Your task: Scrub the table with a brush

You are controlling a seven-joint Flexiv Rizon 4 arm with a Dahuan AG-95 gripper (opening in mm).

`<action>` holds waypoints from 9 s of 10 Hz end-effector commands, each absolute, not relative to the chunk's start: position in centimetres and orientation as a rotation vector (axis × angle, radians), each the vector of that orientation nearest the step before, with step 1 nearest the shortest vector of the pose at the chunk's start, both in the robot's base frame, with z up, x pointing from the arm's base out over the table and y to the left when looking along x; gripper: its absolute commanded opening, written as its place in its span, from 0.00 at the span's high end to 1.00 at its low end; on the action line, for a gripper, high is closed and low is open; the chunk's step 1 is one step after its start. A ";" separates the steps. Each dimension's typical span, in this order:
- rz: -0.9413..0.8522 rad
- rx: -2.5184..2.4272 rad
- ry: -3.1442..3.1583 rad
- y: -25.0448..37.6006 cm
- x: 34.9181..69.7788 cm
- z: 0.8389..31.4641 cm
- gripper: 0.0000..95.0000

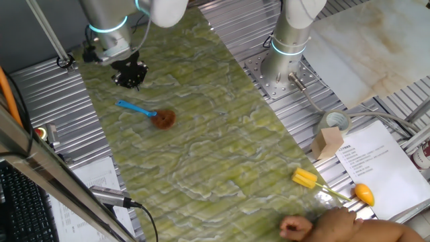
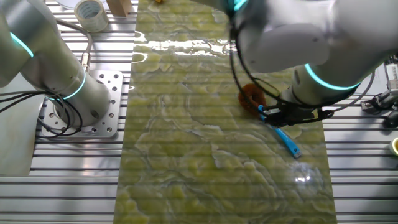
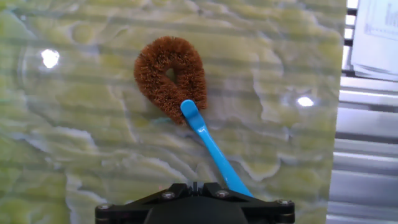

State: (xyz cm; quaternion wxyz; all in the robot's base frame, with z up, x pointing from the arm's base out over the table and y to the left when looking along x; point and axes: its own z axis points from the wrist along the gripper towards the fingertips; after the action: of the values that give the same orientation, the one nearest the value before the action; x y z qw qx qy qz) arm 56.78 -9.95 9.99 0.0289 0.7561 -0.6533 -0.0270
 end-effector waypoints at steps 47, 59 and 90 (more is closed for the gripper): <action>0.029 2.789 -1.480 -10.9 59.8 3.9 0.60; 0.008 2.814 -1.517 -10.8 58.8 6.5 0.80; -0.024 2.826 -1.479 -9.5 60.0 3.5 0.80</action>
State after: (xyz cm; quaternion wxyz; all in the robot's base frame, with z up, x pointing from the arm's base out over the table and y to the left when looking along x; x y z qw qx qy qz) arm 60.06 -9.54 3.47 -0.0166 0.8848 -0.4655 -0.0114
